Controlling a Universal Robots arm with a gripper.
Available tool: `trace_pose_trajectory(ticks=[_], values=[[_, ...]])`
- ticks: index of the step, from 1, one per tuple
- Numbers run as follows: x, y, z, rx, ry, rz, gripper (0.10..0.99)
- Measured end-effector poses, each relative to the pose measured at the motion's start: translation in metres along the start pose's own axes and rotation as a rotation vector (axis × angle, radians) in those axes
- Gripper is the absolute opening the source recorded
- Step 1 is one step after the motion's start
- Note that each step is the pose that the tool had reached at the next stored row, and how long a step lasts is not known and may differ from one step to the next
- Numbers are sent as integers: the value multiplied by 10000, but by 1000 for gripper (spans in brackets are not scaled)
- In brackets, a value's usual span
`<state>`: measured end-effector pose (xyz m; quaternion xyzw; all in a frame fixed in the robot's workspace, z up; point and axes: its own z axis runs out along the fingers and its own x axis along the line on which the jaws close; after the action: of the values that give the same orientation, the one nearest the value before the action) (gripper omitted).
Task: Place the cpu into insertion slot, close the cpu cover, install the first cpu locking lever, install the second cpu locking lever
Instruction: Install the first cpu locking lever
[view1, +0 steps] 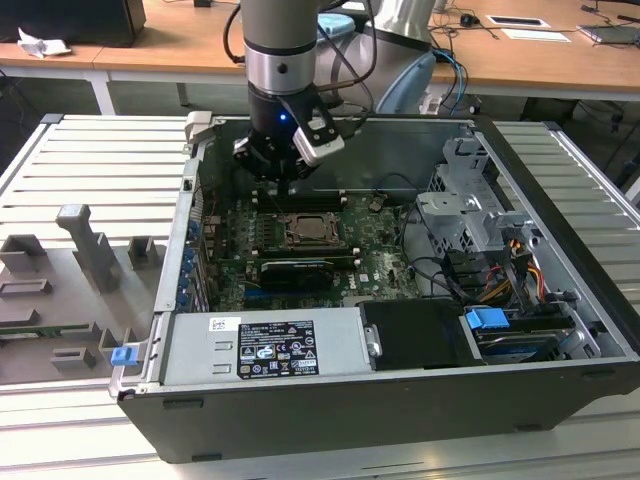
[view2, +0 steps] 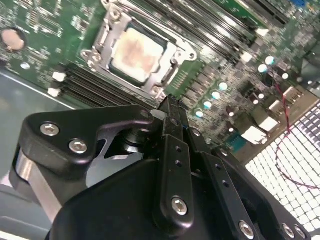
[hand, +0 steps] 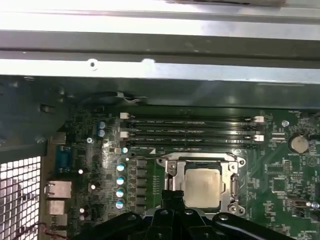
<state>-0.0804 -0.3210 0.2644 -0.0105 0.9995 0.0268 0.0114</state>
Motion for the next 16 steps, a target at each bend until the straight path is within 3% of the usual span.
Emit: trace_pose_trajectory(ticks=[3,9,16], values=[[123,10,25,-5,-1,-1,106],[261,30,43,-36,-4,45,106],[350,60,77,-33,-5,96,106]])
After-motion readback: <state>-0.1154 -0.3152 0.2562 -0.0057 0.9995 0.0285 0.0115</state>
